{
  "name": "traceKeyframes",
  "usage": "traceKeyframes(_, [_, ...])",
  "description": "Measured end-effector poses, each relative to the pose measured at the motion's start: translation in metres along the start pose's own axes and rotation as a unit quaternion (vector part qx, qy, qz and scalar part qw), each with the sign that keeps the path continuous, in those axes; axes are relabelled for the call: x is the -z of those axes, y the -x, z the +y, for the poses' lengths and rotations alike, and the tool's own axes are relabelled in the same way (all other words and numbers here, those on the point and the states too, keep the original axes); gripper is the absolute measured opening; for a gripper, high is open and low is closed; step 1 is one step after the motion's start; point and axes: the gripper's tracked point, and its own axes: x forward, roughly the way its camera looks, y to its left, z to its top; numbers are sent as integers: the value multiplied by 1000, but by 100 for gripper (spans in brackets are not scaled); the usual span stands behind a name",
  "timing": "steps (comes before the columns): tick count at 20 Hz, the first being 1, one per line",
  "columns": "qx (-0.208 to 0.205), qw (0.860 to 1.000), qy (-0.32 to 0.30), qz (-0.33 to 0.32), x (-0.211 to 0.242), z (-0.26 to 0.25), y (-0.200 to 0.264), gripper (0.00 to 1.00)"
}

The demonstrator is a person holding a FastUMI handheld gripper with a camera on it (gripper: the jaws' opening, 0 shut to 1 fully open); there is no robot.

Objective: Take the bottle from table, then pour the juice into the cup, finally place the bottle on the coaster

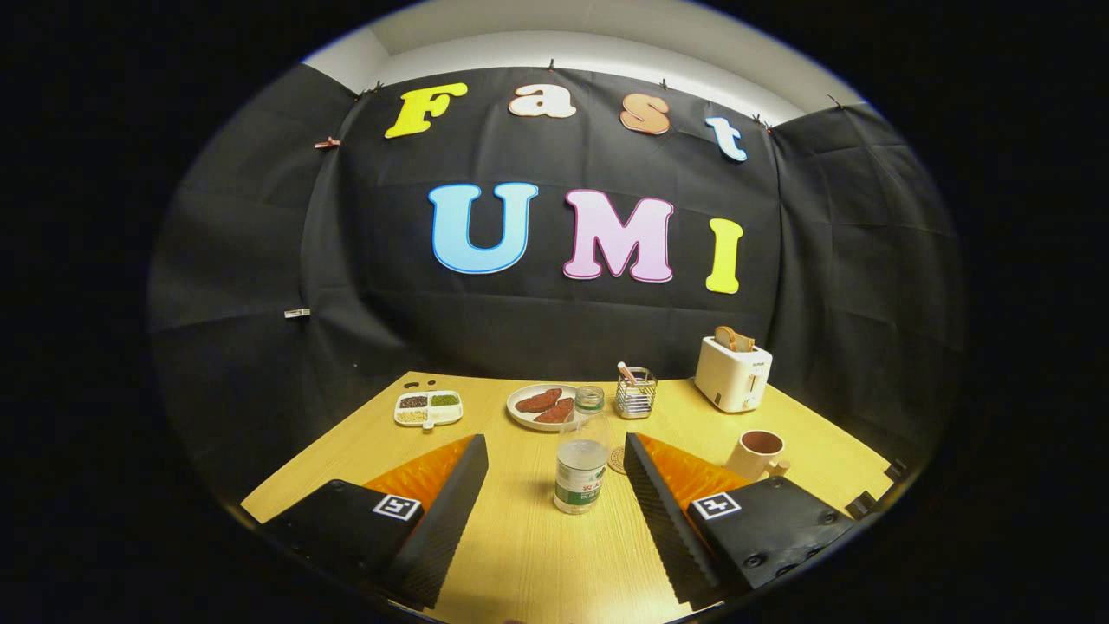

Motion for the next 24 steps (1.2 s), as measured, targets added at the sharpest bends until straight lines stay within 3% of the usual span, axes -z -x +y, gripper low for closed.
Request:
traceKeyframes(9, [25,1000,3,8,27,-22,-36,97])
traceKeyframes(17, [-3,999,13,33,67,-18,-72,97])
traceKeyframes(24, [18,999,5,49,98,-27,-109,97])
